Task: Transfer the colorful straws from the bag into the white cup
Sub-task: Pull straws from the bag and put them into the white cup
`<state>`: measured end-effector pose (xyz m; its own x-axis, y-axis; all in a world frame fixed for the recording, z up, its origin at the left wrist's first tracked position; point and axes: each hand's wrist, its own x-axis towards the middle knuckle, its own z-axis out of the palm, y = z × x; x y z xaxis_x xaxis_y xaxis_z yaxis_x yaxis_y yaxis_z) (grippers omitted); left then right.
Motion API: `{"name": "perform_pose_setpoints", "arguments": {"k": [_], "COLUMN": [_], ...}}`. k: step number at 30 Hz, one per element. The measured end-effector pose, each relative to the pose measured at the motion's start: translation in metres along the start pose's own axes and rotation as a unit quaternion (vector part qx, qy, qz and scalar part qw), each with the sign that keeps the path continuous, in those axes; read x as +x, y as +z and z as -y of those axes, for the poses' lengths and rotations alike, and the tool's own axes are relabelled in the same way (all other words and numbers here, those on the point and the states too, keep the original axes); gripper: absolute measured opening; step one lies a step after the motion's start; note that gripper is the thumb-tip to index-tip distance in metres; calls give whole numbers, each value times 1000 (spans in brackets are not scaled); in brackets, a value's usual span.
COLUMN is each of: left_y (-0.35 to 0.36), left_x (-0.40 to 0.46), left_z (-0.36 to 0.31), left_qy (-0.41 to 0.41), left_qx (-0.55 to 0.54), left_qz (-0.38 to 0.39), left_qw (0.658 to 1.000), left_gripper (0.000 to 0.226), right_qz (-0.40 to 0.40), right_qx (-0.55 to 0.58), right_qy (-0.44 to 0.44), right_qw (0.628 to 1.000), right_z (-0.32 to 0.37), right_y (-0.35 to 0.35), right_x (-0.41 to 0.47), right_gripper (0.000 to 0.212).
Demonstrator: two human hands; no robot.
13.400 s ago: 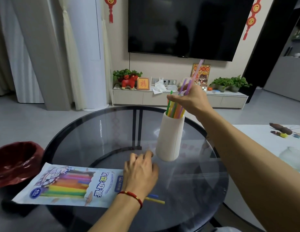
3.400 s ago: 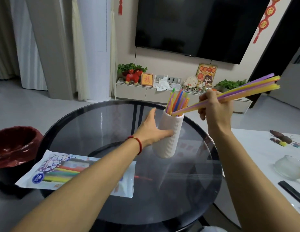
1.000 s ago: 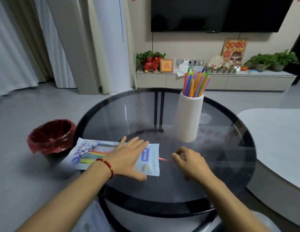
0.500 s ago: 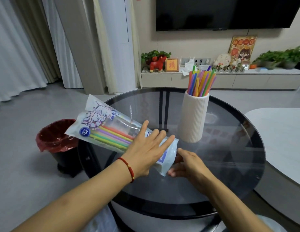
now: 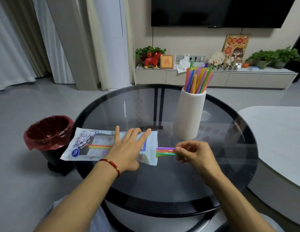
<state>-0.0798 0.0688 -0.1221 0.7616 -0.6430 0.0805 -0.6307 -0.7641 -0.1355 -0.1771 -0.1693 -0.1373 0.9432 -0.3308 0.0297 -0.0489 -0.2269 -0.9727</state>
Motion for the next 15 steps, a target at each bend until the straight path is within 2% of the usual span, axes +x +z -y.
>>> {"name": "perform_pose_setpoints", "arguments": {"k": [2,6,9,11,13,15], "left_y": [2,1,-5,-9,-10,-7], "left_x": [0,-3,-3,3,8,11], "left_z": [5,5,-21,-42,-57,-63], "left_qy": [0,-4,34,63,75,67], "left_qx": [-14,-16,-111,-152,-119,-79], "left_qz": [10,53,6,-40,-66,-84], "left_qw": [1000,998,993,986,988,991], "left_gripper": [118,111,103,79,48,27], "right_qz": [8,-22,-26,-14,-4,-7], "right_qx": [32,20,-19,-19,-14,-16], "right_qy": [-11,-52,-91,-118,-144,-172], "right_qw": [999,998,995,993,989,985], "right_z": [6,18,23,29,32,34], "right_y": [-14,-44,-56,-60,-65,-66], "right_x": [-1,-8,-14,-19,-26,-30], "right_gripper": [1,18,25,22,20,25]}}
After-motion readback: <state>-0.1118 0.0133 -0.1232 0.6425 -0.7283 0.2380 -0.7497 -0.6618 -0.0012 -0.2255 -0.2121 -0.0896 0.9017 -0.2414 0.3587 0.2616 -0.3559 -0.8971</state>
